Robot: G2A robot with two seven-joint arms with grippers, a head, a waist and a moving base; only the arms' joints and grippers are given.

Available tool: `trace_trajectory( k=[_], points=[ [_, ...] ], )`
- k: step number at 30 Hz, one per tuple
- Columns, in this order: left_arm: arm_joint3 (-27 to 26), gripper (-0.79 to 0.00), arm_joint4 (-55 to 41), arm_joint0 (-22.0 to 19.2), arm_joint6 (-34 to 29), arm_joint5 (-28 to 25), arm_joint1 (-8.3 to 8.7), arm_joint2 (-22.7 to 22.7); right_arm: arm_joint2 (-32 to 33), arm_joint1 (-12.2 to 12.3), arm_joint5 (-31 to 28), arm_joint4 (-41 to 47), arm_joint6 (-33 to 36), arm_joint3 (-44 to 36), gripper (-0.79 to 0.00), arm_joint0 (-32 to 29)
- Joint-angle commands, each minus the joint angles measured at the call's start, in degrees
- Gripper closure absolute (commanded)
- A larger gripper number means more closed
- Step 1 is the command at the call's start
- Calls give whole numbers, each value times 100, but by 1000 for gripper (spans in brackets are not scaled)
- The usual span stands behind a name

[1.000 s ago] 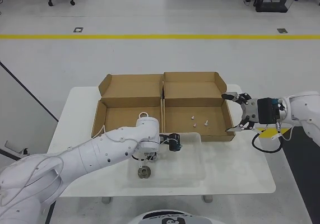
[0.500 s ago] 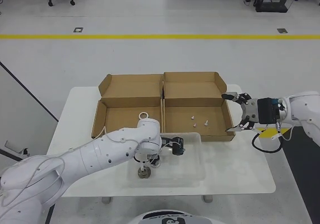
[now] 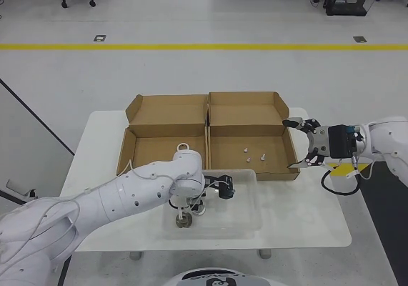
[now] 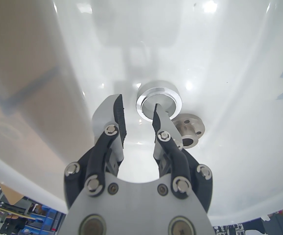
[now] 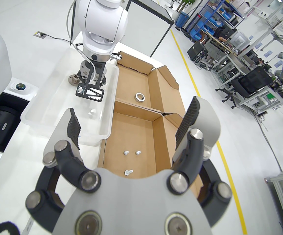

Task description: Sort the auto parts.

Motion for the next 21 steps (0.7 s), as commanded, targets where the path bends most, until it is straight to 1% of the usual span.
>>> trace_trajectory(
  k=[1,5,21],
  points=[
    [-1,-320,2,3,-9,9,0,0,0,0,0,0,0,0,-785,0],
    [9,-299,32,21,-37,37,-13,0,0,0,0,0,0,0,-785,0],
    [200,-277,106,88,-7,6,-121,0,0,0,0,0,0,0,-785,0]
  ],
)
